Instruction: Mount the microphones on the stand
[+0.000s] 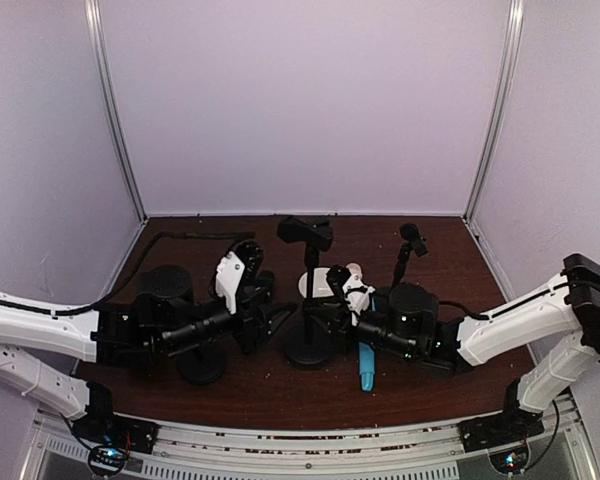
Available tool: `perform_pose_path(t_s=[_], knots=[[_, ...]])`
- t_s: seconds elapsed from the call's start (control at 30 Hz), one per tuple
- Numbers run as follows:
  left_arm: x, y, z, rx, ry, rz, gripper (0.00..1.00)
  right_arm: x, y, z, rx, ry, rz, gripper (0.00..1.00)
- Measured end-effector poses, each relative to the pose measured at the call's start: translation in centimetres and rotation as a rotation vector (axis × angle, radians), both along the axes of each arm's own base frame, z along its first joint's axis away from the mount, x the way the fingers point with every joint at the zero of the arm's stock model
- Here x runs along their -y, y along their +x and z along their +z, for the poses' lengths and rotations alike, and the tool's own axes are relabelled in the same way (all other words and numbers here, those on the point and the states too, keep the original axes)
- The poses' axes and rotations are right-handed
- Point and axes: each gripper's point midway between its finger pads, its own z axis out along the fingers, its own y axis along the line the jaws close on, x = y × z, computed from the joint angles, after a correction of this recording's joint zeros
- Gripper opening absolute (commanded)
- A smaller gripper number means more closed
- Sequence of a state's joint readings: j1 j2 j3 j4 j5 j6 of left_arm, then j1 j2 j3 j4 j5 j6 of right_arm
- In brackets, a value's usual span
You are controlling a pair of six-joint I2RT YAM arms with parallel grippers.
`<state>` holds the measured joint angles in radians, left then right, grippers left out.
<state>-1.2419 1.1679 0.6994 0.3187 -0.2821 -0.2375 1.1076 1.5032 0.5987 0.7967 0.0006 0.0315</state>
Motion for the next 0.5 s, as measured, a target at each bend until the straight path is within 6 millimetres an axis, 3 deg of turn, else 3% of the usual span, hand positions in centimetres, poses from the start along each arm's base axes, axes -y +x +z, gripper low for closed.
perform_pose_path(t_s=[0.37,0.5], knots=[[-3.4,-0.3,-1.7,-0.026,0.053,0.052,0.63,-0.8,0.9,-3.9,-0.006,-0.009,-0.008,0.00],[-4.5,-0.4,-2.1,-0.033,0.056,0.071,0.63,-1.0,0.9,-4.2,-0.006,-0.005,-0.006,0.14]])
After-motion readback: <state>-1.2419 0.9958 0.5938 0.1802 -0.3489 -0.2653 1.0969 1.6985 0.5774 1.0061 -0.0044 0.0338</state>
